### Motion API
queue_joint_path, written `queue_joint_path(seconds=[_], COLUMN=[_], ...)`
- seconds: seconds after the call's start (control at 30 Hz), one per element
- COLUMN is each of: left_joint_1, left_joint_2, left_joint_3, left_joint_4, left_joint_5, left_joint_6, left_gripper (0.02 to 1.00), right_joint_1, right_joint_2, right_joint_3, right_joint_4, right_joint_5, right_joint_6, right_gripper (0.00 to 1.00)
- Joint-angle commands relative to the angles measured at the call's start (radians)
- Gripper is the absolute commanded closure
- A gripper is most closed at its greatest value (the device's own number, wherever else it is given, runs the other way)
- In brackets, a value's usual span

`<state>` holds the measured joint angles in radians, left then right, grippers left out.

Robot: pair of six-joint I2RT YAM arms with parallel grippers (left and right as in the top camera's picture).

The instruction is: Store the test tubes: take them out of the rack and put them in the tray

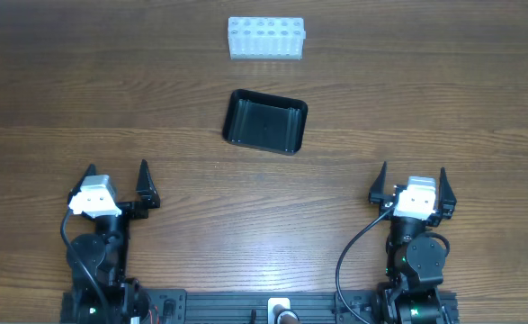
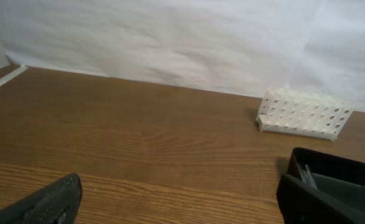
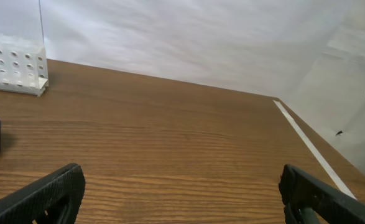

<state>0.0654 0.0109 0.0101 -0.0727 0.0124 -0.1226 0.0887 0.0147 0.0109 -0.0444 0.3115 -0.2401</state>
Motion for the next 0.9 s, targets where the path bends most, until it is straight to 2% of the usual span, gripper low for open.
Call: queue_joint_path(seconds=[0.03, 0.2, 0.3, 0.4, 0.57, 0.9], left_joint_1=[-0.005, -0.005, -0.005, -0.005, -0.005, -0.005], left_joint_2=[-0.005, -0.005, -0.005, -0.005, -0.005, -0.005], left_joint_3=[-0.004, -0.004, -0.004, -0.004, -0.004, -0.004], left_joint_4=[-0.004, -0.004, -0.004, -0.004, -0.004, -0.004], left_joint_5=[0.014, 0.014, 0.014, 0.014, 0.014, 0.014], left_joint_6=[0.014, 0.014, 0.014, 0.014, 0.014, 0.014], left_gripper=[0.020, 0.020, 0.020, 0.023, 0.020, 0.020], right_joint_1=[-0.032, -0.068, -0.076, -0.076, -0.076, -0.076], right_joint_2=[-0.010, -0.010, -0.010, -0.010, -0.010, -0.010], right_joint_3=[-0.005, -0.005, -0.005, -0.005, -0.005, -0.005], right_joint_4=[-0.005, -0.018, -0.028, -0.031, -0.031, -0.031], right_joint_5=[-0.064, -0.195, -0.268, -0.296, -0.291, -0.292], right_joint_6=[0.000, 0.008, 0.122, 0.274, 0.197, 0.198], right_gripper=[0.009, 0.009, 0.009, 0.007, 0.007, 0.009])
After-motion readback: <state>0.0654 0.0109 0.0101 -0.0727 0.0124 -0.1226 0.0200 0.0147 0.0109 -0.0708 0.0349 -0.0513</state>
